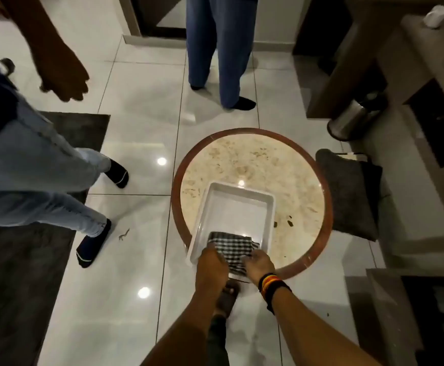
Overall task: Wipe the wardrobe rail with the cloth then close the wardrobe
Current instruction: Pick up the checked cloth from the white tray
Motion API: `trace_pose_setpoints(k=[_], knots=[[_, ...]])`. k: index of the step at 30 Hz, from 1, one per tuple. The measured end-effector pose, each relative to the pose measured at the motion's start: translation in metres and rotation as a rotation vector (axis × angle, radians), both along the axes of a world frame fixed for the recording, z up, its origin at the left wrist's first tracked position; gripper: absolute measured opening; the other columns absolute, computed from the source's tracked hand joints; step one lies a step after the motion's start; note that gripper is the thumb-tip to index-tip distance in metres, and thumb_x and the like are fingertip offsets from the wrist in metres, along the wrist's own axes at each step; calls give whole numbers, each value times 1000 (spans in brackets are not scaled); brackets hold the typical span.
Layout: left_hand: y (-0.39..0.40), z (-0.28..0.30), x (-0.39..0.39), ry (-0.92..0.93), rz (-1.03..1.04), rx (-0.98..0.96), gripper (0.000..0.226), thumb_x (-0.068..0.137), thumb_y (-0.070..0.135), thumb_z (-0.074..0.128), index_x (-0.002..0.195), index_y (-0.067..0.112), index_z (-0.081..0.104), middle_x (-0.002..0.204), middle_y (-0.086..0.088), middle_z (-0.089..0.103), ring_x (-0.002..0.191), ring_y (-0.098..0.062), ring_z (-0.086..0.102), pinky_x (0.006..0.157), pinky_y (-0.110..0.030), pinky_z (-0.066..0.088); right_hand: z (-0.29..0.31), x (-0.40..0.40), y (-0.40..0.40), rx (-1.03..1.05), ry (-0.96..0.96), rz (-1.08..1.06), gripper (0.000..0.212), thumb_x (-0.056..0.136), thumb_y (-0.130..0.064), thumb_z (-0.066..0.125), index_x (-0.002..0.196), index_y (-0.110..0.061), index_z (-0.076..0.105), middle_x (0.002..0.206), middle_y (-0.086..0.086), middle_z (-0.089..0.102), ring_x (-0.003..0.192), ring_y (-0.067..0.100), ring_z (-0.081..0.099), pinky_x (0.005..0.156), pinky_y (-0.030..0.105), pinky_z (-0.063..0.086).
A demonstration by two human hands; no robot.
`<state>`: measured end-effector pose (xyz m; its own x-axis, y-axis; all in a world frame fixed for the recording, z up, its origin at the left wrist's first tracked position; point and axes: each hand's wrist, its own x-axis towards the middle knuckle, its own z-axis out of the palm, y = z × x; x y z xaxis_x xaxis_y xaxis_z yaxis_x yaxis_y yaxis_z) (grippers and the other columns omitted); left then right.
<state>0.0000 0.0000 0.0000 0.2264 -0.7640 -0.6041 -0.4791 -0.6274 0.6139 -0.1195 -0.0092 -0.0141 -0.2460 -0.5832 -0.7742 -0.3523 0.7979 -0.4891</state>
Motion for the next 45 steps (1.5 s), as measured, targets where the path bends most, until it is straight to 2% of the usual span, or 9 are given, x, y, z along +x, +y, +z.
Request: trace_pose_setpoints(k=[6, 12, 17, 21, 25, 29, 34, 42, 45], knots=[[-47, -50, -6, -136, 67, 151, 41, 105, 25, 44, 139, 5, 52, 136, -15, 61, 126, -29, 59, 107, -37, 45, -44, 7, -38, 83, -23, -241, 48, 91, -21, 67, 135, -5, 54, 128, 14, 65, 116, 32, 63, 98, 36, 51], [-57, -67, -1, -328, -2, 206, 35, 99, 33, 56, 126, 11, 63, 122, -8, 68, 115, -25, 66, 101, -40, 53, -64, 11, -52, 156, 161, -125, 46, 86, -21, 71, 126, 0, 60, 119, 16, 69, 106, 32, 67, 91, 34, 57], [-61, -50, 4, -257, -72, 30, 34, 97, 35, 57, 114, 10, 71, 110, -7, 73, 104, -22, 68, 96, -40, 56, -51, 5, -64, 127, 82, -60, 21, 78, -21, 78, 91, -5, 74, 88, 11, 75, 81, 25, 71, 73, 30, 60], [-48, -25, 1, -97, -73, -255, 23, 93, 27, 64, 107, 10, 68, 102, -5, 68, 97, -20, 63, 88, -36, 56, -22, -7, -46, 32, 1, -216, 17, 76, -21, 78, 85, -7, 74, 80, 5, 74, 74, 19, 70, 63, 23, 58], [-22, 5, -15, 140, -59, -265, 14, 99, 26, 57, 106, 16, 62, 91, 6, 70, 87, -13, 71, 67, -14, 56, 11, -35, -6, -40, -89, -400, 20, 79, -13, 76, 97, -8, 73, 96, 11, 76, 92, 28, 72, 86, 41, 61], [11, 37, -54, 212, -180, -297, 13, 99, 28, 54, 106, 20, 61, 92, 6, 72, 85, -11, 72, 72, -27, 62, 45, -79, 47, -93, -88, -573, 11, 78, -10, 73, 89, -10, 72, 95, 15, 76, 91, 32, 73, 83, 49, 62], [58, 87, -126, 275, -367, -361, 23, 99, 29, 55, 117, 17, 63, 106, -3, 74, 95, -19, 72, 83, -39, 62, 97, -141, 115, -232, -3, -738, 12, 78, -18, 75, 87, -12, 69, 89, 12, 75, 81, 28, 70, 55, 31, 57], [103, 155, -225, 341, -632, -550, 36, 96, 38, 59, 126, 20, 61, 120, -4, 71, 107, -20, 70, 88, -37, 62, 176, -237, 204, -472, 73, -865, 20, 82, -18, 75, 68, -13, 62, 54, 4, 62, 46, 15, 55, 43, 22, 40], [111, 187, -257, 434, -769, -598, 26, 96, 39, 56, 118, 27, 61, 106, 8, 71, 99, -13, 70, 73, -16, 61, 218, -264, 235, -547, 106, -950, 24, 81, -20, 76, 62, -15, 62, 37, -1, 53, 28, 10, 45, 34, 18, 34]])
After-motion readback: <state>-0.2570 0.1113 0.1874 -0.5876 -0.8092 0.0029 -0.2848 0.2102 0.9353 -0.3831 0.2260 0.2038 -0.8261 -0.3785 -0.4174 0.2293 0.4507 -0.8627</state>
